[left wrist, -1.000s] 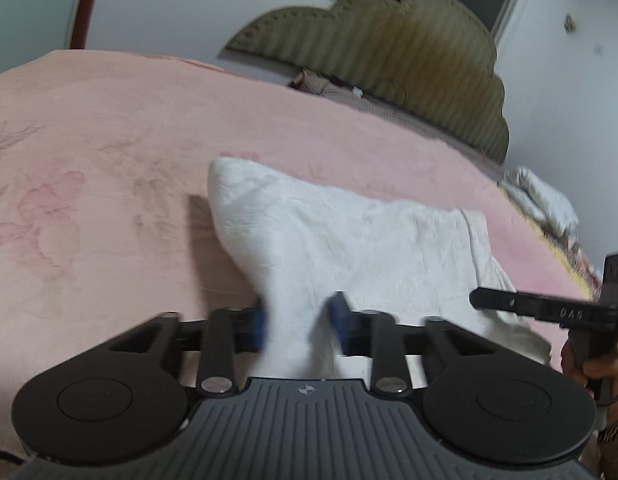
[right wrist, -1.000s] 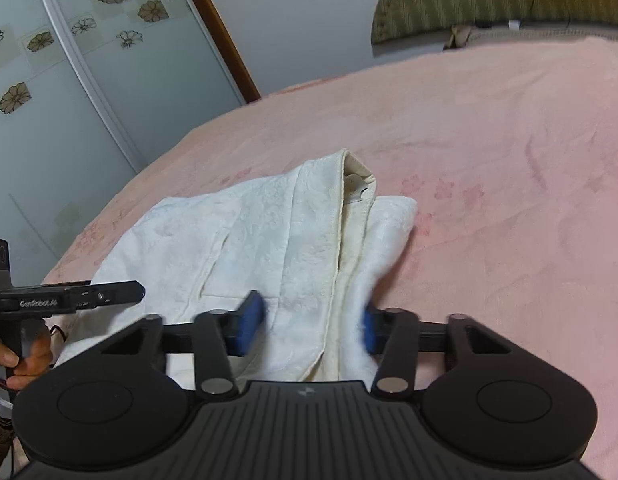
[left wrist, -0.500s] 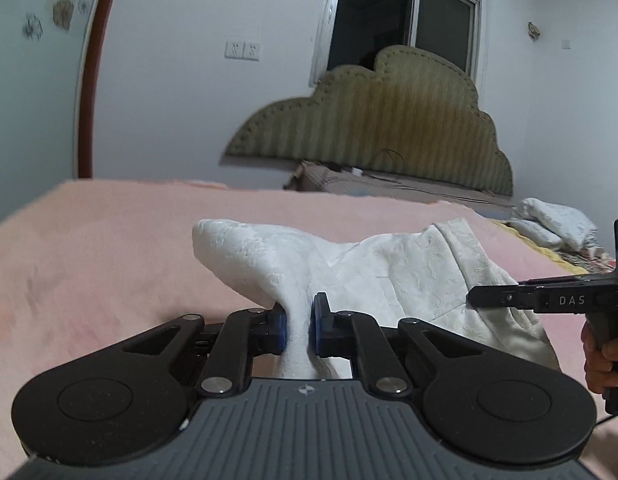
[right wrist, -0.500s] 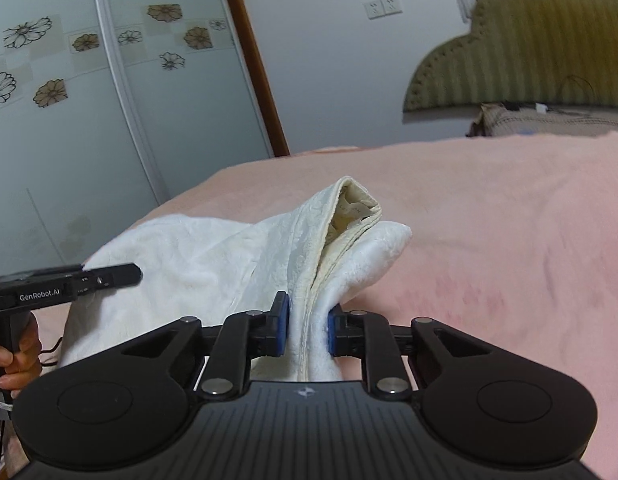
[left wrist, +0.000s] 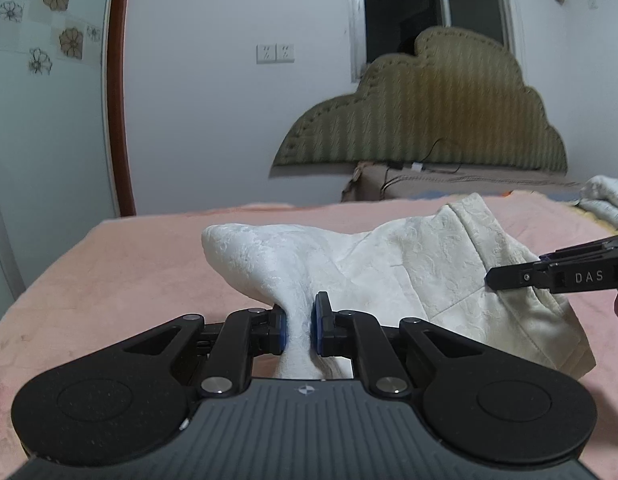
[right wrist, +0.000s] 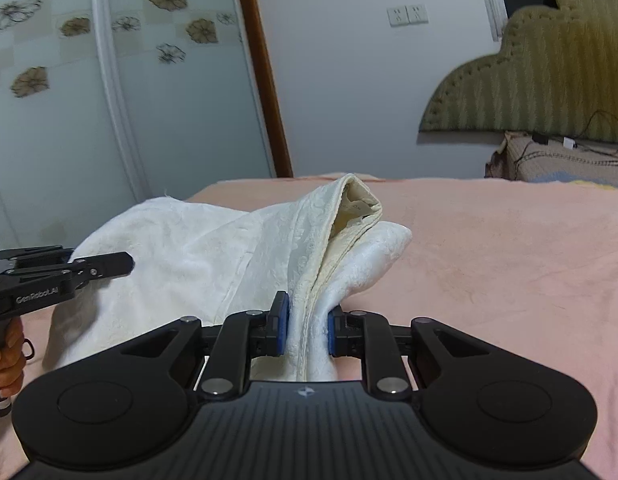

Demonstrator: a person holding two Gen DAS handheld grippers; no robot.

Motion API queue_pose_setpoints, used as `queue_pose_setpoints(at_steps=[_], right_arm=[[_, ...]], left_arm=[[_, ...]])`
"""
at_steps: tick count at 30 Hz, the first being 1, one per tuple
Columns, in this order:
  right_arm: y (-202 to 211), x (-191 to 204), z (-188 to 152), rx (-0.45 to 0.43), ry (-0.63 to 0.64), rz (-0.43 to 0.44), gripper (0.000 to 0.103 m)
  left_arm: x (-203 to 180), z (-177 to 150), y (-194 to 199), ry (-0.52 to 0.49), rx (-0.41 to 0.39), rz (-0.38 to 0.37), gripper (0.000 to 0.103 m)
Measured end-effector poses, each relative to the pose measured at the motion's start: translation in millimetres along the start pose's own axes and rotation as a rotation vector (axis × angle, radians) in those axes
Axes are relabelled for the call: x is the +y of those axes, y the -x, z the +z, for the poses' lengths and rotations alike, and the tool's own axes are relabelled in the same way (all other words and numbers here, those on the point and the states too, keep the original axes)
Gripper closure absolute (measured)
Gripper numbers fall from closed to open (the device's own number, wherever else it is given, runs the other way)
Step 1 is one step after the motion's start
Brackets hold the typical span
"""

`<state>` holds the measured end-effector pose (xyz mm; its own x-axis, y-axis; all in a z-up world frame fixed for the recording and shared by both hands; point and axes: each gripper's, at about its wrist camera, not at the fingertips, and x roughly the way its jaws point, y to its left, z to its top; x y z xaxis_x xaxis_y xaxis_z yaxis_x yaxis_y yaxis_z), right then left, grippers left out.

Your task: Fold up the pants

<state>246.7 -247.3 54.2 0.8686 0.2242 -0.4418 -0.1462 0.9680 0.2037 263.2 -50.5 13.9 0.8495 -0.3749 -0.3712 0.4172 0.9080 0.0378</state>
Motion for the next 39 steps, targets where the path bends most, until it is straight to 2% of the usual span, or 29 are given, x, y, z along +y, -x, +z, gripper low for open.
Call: queue_pose_setpoints(at_steps=[4,6,9,11,13,15,17,19,20,22,25,27,28,29,31,32,34,36,39], right_arm=[[-30.7,-9.3,-4.0,0.060,-0.010,-0.031,0.085],[-40.6,-12.8,-8.7,0.092,-0.015,-0.066,0.077],[-43.5,-20.6,-14.7,0.135,-0.066,-0.100,0.065],[-33.6,-19.1,-16.7,0.128,-0.070,-0.128,0.063],[-15.6,-6.1,-19.7,0.072,0.011,-0.243,0.063],[3.0,9.1,-20.1,0.000,0.088,-0.287,0.063],[11.7,23.1,-20.0,-0.008,0.135,-0.223,0.063],[9.5,38.5,-27.5,0.048,0.186,-0.132,0.064],[3.6,44.0,-33.6,0.099,0.204,-0.109,0.064],[-12.9,45.5,-46.9,0.199,0.212,-0.131,0.065],[-5.6,33.9,-49.3,0.181,0.098,-0.171,0.065],[11.1,38.8,-48.6,0.151,0.084,-0.167,0.063],[20.2,44.3,-52.0,0.139,0.097,-0.147,0.063],[26.9,49.3,-56.2,0.138,0.113,-0.122,0.063],[30.7,59.8,-66.3,0.149,0.154,-0.107,0.054],[26.6,63.9,-71.9,0.157,0.181,-0.118,0.047],[16.1,65.6,-78.9,0.183,0.200,-0.142,0.047],[19.8,66.0,-77.8,0.183,0.156,-0.158,0.047],[40.2,71.3,-81.1,0.174,0.109,-0.133,0.046]], left_arm=[[10.5,-12.0,-27.5,0.031,0.065,0.037,0.090],[16.8,-17.3,-36.2,0.054,0.097,0.043,0.087],[24.5,-19.8,-41.5,0.061,0.131,0.059,0.075],[24.3,-20.2,-34.1,0.032,0.123,0.108,0.063],[21.1,-21.9,-20.0,-0.001,0.092,0.165,0.062],[17.4,-24.6,-3.7,-0.005,0.063,0.193,0.062],[14.4,-26.9,7.7,0.029,0.072,0.151,0.062],[8.6,-29.4,5.9,0.034,0.129,0.110,0.058],[4.1,-33.1,2.0,0.004,0.161,0.113,0.053],[-5.9,-42.9,-7.9,-0.105,0.203,0.150,0.050],[1.5,-44.2,9.3,-0.073,0.190,0.160,0.051],[7.2,-42.9,25.2,-0.005,0.182,0.140,0.050],[8.3,-43.2,31.9,0.024,0.178,0.131,0.046],[7.2,-45.3,37.4,0.042,0.171,0.119,0.035],[-1.3,-52.3,35.5,0.008,0.173,0.128,0.014],[-6.9,-54.2,28.2,-0.033,0.183,0.156,0.013],[-12.2,-57.3,23.4,-0.064,0.194,0.187,0.016],[-10.1,-53.8,36.7,-0.005,0.176,0.178,0.019],[-14.5,-54.8,60.0,0.027,0.177,0.154,0.015]])
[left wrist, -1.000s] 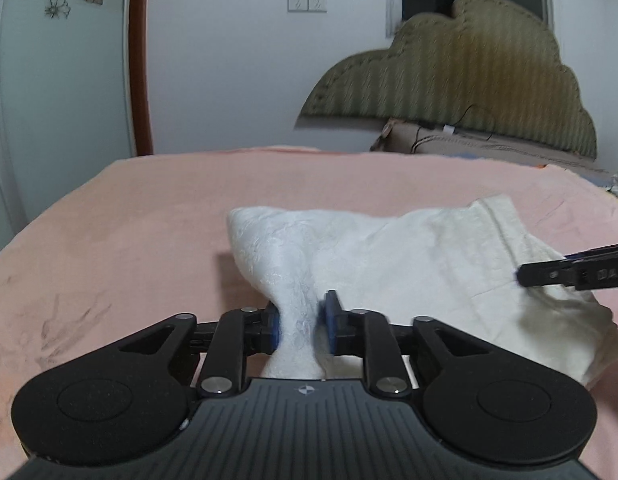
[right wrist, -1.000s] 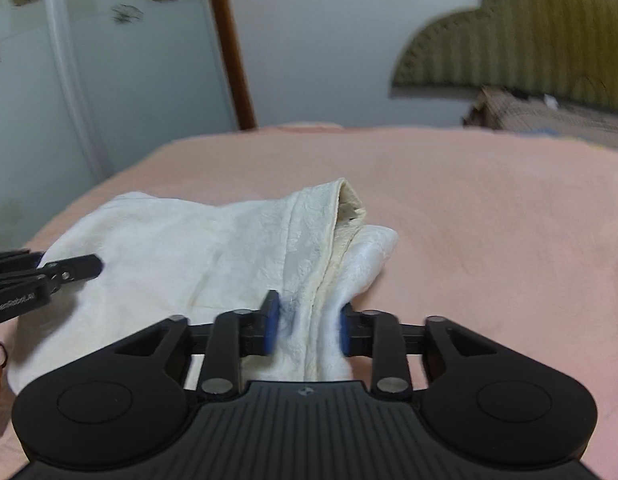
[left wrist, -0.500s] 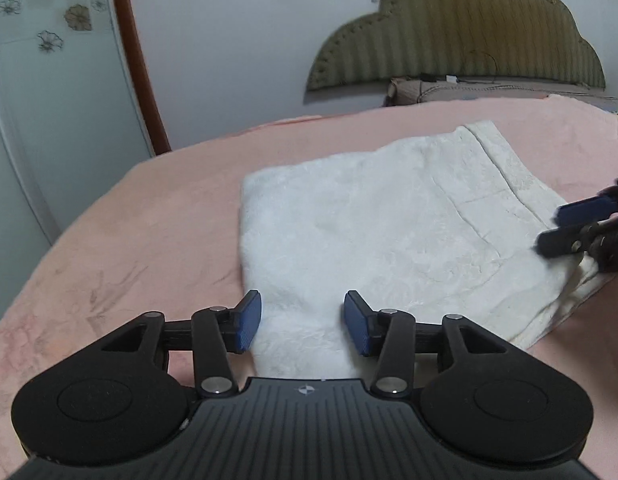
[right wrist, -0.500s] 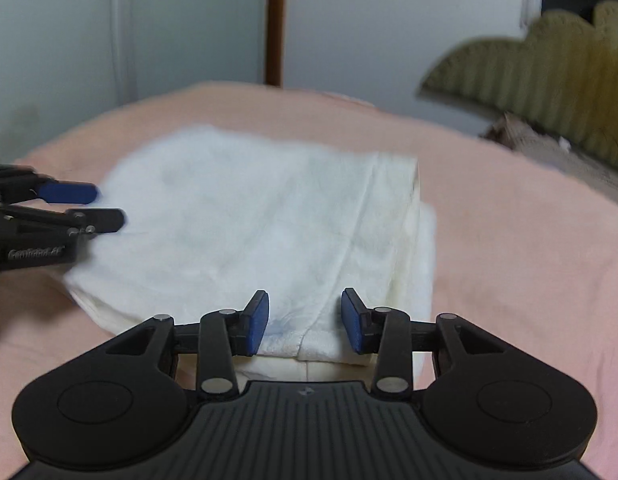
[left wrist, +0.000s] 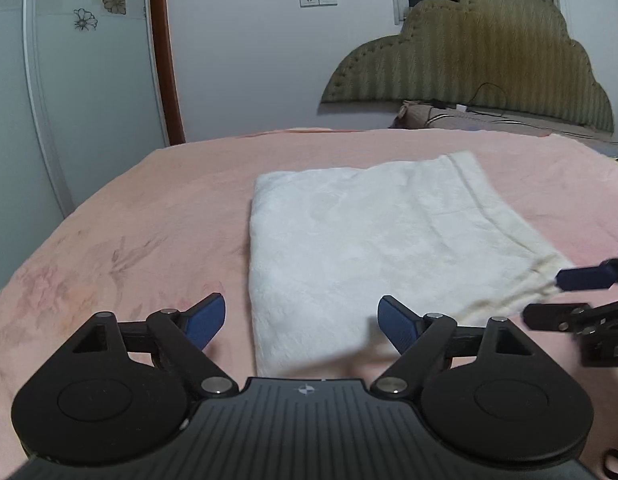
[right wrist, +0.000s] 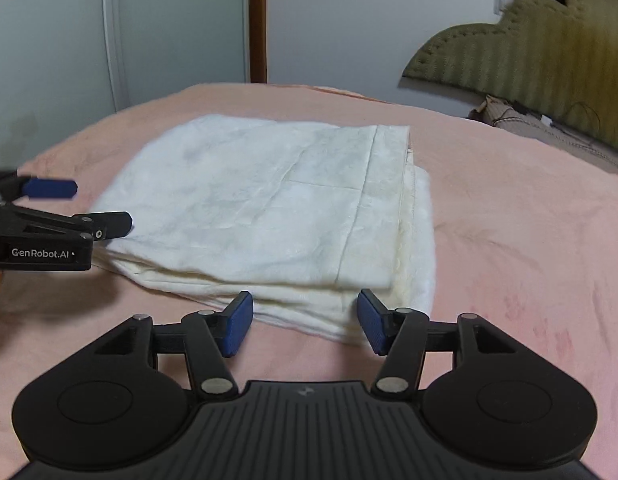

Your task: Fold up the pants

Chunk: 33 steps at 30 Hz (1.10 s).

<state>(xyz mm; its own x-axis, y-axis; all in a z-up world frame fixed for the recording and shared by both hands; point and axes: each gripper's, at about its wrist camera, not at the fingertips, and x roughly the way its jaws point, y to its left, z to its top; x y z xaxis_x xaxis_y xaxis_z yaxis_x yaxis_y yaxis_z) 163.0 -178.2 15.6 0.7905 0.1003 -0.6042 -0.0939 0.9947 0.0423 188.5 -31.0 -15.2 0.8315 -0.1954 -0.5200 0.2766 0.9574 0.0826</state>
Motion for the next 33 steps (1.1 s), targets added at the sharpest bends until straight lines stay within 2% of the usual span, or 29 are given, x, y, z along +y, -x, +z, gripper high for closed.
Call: queue_pose_setpoints(at_steps=[4,5,6,7,13,15,17,20,22,25,26,30,33], right_arm=[[23.6,7.7,-24.2,0.018,-0.100,0.032,0.045],[27.9,10.8,-30.8,0.028,-0.116,0.049,0.040],[32.1,15.3,-36.5,0.040,-0.122,0.062,0.034],[37.2,20.4,-41.6,0.050,-0.118,0.069,0.033],[66.7,33.6,-50.3,0.060,-0.116,0.088,0.032],[76.0,31.4,-47.7,0.058,-0.171,0.133,0.029],[82.7,24.8,-46.7,0.048,-0.266,0.226,0.025],[79.2,6.2,-48.4,0.066,-0.497,0.384,0.019],[72.2,-3.5,-51.0,0.099,-0.617,0.410,0.019],[71.7,-1.9,-51.7,0.119,-0.632,0.333,0.019],[73.8,-0.7,-51.8,0.123,-0.638,0.340,0.018],[88.7,-2.0,-49.6,0.093,-0.702,0.493,0.018],[97.3,6.4,-42.7,0.061,-0.715,0.517,0.013]], left_arm=[[-5.5,-19.0,17.2,0.070,0.069,-0.056,0.009],[-7.3,-24.0,18.7,0.083,0.091,-0.060,0.009],[-9.1,-28.2,19.7,0.091,0.108,-0.060,0.009],[-10.5,-31.9,20.4,0.094,0.120,-0.059,0.009],[-10.8,-46.2,15.8,0.129,0.152,-0.031,0.007],[-12.2,-49.6,12.5,0.132,0.147,-0.016,0.000],[-18.1,-54.0,11.7,0.104,0.132,0.008,0.000],[-24.5,-56.9,15.3,0.081,0.113,0.036,0.000],[-22.7,-57.4,15.0,0.088,0.117,0.032,0.000],[-18.4,-56.9,15.0,0.105,0.119,0.018,0.000],[-19.3,-56.6,15.0,0.100,0.120,0.022,0.000],[-18.6,-56.7,15.3,0.102,0.120,0.020,0.000],[-19.4,-56.3,15.1,0.098,0.120,0.023,0.000]])
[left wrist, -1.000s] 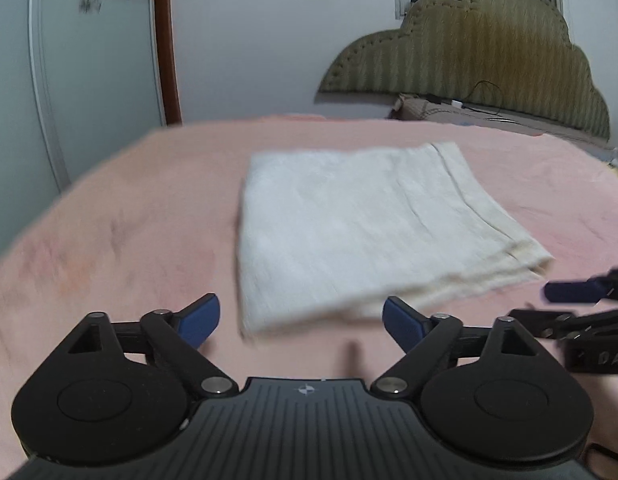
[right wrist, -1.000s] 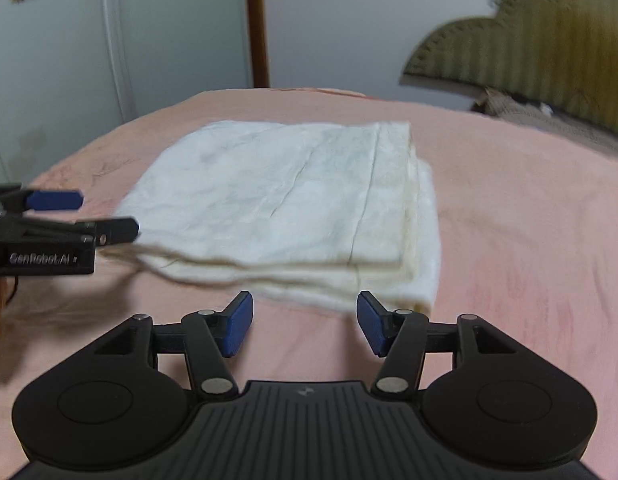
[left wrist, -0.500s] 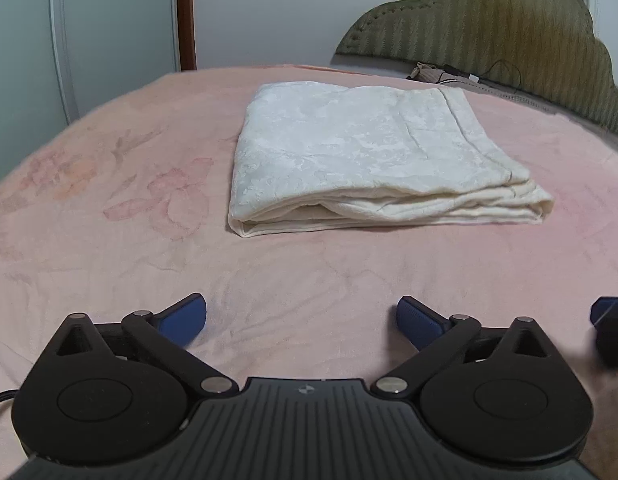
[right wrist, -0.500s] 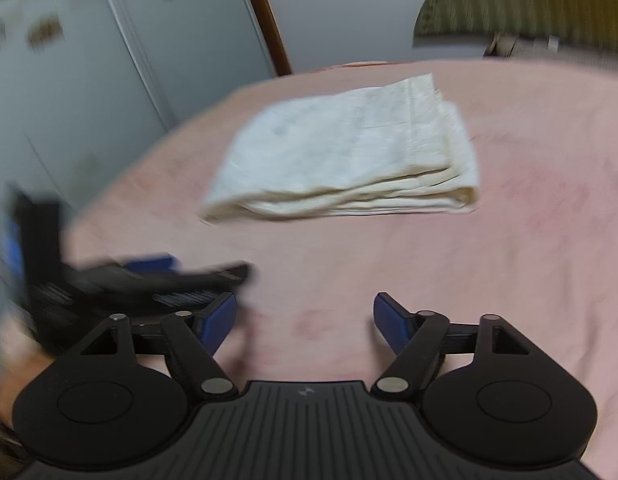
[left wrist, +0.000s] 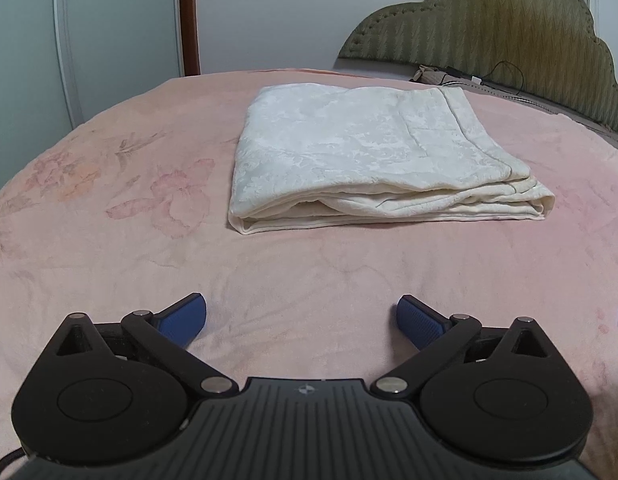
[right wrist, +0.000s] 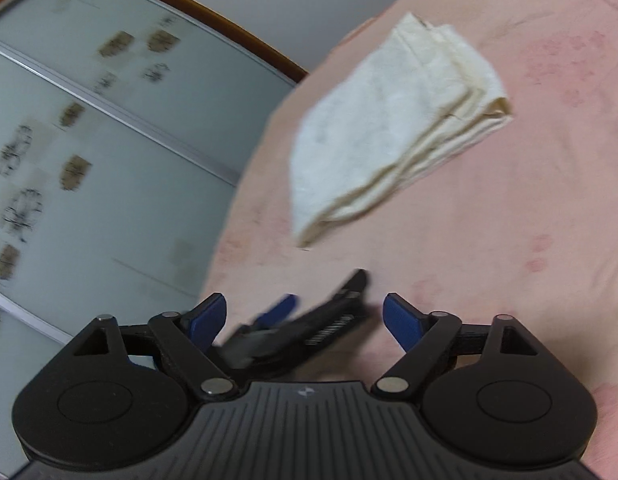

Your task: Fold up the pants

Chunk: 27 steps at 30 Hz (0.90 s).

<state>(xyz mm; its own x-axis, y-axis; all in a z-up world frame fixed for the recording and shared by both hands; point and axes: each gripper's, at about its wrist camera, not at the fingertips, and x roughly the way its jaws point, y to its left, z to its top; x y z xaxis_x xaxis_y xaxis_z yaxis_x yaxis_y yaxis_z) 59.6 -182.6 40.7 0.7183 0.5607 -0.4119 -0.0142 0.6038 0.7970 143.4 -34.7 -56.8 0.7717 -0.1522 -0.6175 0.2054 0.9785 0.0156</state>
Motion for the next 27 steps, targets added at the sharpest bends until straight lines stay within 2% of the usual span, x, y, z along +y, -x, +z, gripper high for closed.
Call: queue_pose_setpoints(at_steps=[3,5,7,9,10,11,13,14,15,16,18,22,27], right_arm=[[-4.3,13.6,-4.3,-0.004,0.055,0.012,0.012],[-6.3,18.6,-6.1,-0.029,0.132,-0.062,0.011],[-6.7,18.8,-6.5,-0.108,0.245,-0.217,0.010],[-9.4,10.6,-6.7,-0.211,0.327,-0.434,0.000],[-13.8,2.8,-7.5,-0.257,0.359,-0.534,0.000],[-20.2,-5.9,-7.3,-0.276,0.390,-0.614,0.000],[-36.9,-23.1,-7.4,-0.235,0.435,-0.709,0.000],[-45.9,-30.8,-7.4,-0.184,0.448,-0.733,0.000],[-52.3,-33.5,-10.8,-0.170,0.484,-0.755,0.000],[-55.5,-30.5,-17.5,-0.195,0.554,-0.769,0.000],[-59.6,-26.9,-19.5,-0.192,0.582,-0.780,0.000],[-53.2,-35.0,-14.2,-0.194,0.513,-0.737,0.000],[-52.6,-33.9,-18.4,-0.192,0.521,-0.745,0.000]], left_arm=[[0.7,0.1,-0.1,0.002,0.000,-0.001,0.000],[0.7,0.1,0.0,0.002,0.000,-0.002,0.000],[0.7,0.2,0.0,0.002,0.000,-0.002,0.000],[0.4,0.2,0.0,0.002,0.000,-0.002,0.000],[0.6,0.2,0.0,0.002,0.000,-0.002,0.000],[0.4,0.2,0.1,0.002,0.000,-0.002,0.000],[0.5,0.2,0.0,0.002,0.000,-0.002,0.000],[0.3,0.2,0.0,0.002,0.000,-0.002,0.000],[0.4,0.2,0.0,0.002,0.000,-0.002,0.000],[0.6,0.2,0.0,0.002,0.000,-0.002,0.000],[0.2,0.3,0.1,0.002,0.000,-0.002,0.000],[0.6,0.1,0.0,0.002,0.000,-0.002,0.000],[0.3,0.4,-0.1,0.002,0.000,-0.002,0.000]])
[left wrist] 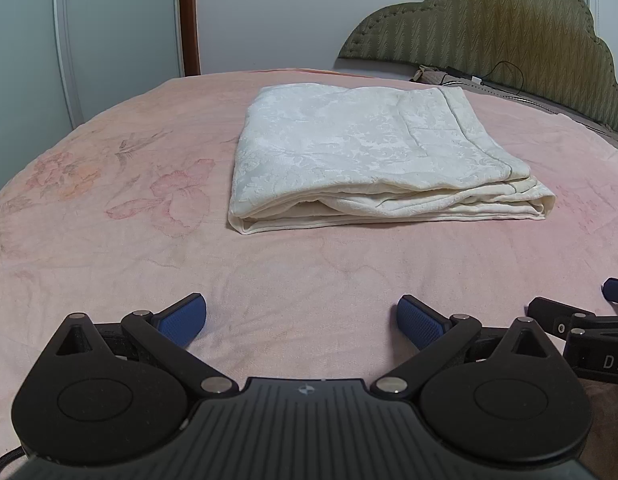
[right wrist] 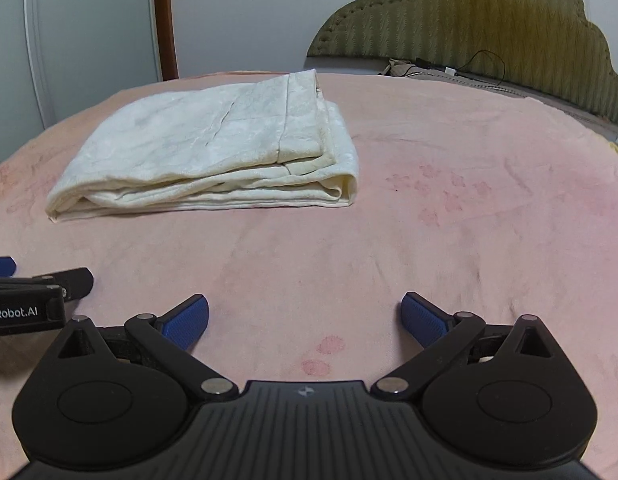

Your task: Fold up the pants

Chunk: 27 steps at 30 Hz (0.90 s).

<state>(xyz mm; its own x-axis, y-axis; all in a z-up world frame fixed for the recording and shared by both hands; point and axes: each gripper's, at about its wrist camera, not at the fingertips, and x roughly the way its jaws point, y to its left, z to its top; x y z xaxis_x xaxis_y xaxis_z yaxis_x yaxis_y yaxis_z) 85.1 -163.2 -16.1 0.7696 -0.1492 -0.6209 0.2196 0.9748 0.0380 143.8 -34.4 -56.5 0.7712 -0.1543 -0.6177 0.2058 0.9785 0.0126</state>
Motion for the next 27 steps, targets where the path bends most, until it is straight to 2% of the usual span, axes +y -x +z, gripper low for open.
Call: queue_pose_setpoints(at_steps=[27], right_arm=[[-0.4,1.6,-0.1,0.001,0.003,-0.003,0.000]], left_arm=[[-0.2,-0.4,0.2,0.002,-0.001,-0.001,0.000]])
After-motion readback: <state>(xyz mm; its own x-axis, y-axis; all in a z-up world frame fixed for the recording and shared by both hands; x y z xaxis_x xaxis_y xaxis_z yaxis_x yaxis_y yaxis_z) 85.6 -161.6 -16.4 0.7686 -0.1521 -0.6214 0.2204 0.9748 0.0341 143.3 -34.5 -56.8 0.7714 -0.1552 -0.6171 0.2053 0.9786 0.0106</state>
